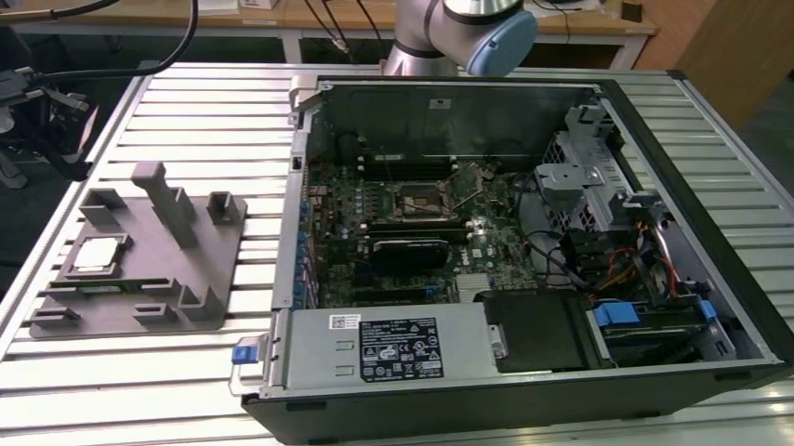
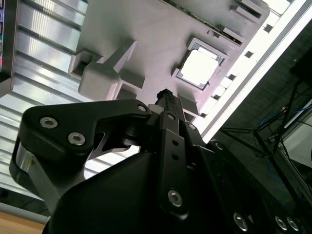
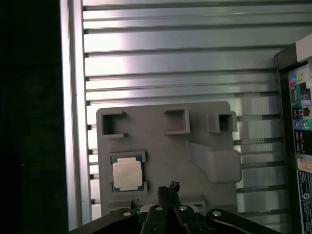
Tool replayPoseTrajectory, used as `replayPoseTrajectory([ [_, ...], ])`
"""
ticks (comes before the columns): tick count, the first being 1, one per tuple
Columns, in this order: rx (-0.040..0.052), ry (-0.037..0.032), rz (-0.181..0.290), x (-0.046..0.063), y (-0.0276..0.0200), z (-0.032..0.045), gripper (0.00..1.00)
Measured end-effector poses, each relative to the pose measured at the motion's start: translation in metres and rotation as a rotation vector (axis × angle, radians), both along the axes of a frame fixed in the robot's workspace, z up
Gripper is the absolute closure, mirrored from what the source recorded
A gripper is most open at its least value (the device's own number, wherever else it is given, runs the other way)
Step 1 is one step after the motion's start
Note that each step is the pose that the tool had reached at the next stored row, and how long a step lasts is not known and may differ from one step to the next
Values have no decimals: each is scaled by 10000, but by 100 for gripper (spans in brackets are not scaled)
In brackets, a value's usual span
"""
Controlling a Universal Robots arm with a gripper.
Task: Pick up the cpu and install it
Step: 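Pick up the cpu and move it towards the insertion slot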
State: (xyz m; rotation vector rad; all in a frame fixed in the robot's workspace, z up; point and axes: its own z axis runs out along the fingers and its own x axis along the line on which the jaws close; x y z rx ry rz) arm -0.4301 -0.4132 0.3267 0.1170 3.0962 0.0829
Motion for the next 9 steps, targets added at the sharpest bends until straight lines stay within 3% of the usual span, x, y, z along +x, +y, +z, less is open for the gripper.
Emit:
replayPoseTrajectory([
  [9,1,0,0,-22,0,-30,89],
])
